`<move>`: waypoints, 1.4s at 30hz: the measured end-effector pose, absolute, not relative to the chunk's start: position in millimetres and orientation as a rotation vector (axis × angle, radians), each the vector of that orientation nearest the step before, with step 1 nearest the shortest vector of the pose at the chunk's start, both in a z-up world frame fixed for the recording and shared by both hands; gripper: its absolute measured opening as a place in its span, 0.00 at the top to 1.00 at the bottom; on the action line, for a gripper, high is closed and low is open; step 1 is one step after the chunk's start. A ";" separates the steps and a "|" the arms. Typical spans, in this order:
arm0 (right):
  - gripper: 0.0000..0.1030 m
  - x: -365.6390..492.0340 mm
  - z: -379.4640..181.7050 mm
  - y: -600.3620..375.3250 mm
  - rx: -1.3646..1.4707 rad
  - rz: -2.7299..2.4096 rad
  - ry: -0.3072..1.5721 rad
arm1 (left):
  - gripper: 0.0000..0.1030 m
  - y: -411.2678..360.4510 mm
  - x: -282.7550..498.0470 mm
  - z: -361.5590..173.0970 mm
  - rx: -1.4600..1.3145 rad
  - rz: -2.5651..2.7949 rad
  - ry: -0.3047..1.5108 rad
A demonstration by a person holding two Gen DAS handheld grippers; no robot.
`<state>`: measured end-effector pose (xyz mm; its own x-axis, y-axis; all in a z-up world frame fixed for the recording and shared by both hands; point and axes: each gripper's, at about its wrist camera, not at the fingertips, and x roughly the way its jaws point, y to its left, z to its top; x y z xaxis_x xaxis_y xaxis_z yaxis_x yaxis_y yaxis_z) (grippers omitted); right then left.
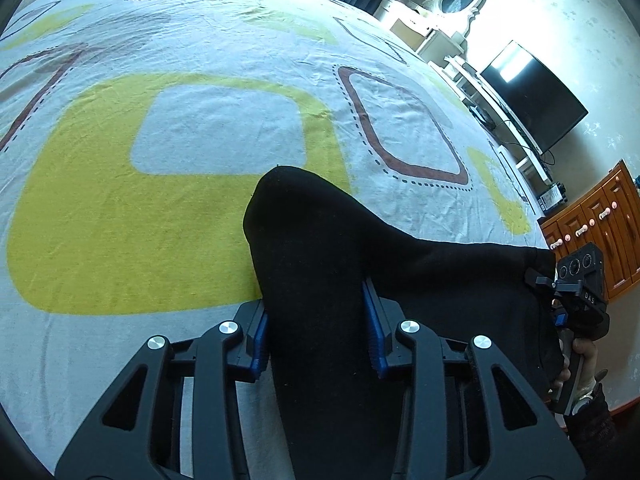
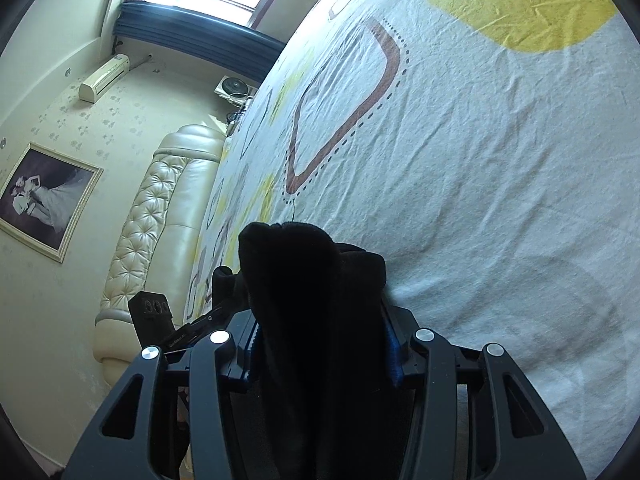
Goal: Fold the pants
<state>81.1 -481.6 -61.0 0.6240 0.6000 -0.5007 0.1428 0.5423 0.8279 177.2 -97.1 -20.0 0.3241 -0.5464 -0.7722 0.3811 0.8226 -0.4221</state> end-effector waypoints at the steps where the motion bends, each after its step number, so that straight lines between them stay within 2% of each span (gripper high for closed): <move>1: 0.54 83.4 -60.8 -478.6 0.982 0.321 0.885 | 0.63 -92.7 178.1 -20.0 -0.180 -0.606 1.082; 29: 0.54 175.5 -71.6 -328.6 0.995 0.516 0.946 | 0.63 78.1 247.4 -12.7 -0.274 -0.431 1.079; 31: 0.54 177.7 -71.7 -327.0 0.994 0.511 0.946 | 0.61 82.8 248.8 -16.4 -0.286 -0.457 1.086; 33: 0.54 176.2 -72.5 -331.7 0.986 0.495 0.952 | 0.53 84.8 245.3 -18.5 -0.296 -0.466 1.081; 38: 0.56 172.4 -73.9 -337.1 0.985 0.476 0.968 | 0.51 94.1 230.5 -11.9 -0.323 -0.489 1.053; 40: 0.47 168.1 -72.4 -339.2 1.002 0.475 0.980 | 0.50 103.5 221.5 -8.9 -0.345 -0.506 1.054; 42: 0.43 159.8 -69.4 -344.0 1.008 0.463 0.995 | 0.40 113.1 207.5 -7.2 -0.361 -0.533 1.065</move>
